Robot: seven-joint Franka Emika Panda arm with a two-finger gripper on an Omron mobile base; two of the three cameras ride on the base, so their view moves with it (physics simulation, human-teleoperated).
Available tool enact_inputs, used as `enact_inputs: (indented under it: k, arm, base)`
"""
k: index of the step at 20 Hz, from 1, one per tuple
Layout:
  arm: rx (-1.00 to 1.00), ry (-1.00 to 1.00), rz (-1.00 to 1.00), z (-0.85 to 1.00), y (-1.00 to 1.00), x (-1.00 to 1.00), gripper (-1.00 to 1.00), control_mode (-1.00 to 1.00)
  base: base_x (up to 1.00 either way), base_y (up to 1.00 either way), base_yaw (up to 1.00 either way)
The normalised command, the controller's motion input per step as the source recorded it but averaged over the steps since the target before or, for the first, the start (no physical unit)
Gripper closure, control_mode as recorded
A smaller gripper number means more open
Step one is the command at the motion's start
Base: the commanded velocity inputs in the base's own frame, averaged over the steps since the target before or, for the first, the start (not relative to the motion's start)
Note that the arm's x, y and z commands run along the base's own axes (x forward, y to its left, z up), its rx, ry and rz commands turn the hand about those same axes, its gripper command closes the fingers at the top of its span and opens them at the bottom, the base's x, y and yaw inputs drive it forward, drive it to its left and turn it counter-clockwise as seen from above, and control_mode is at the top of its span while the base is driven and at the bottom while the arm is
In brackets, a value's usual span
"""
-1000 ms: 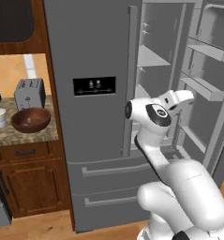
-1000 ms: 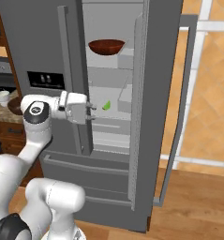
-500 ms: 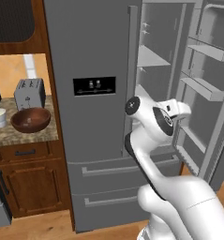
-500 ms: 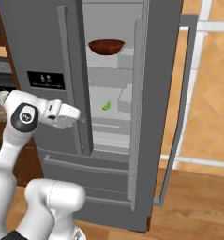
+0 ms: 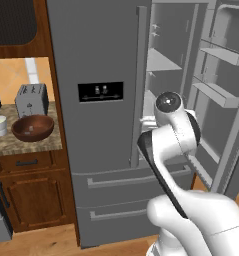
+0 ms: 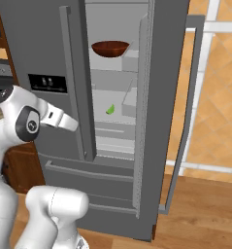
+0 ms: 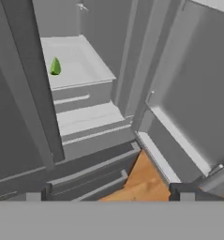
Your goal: Grab a lemon wedge from the fridge and one ice cube from the ice bowl, and put them in the glass of lemonade.
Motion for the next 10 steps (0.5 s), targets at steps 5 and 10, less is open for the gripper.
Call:
enact_inputs:
  k: [5,10]
  arm:
    - [-0.01,-0.06,0.26,0.05,0.44,-0.02,-1.0,-1.0]
    - [-0.06,-0.06,0.11,0.4,0.2,0.37,-1.0,-1.0]
  base:
    - [0.0,0.0,0.0]
    - [0.0,0.0,0.0]
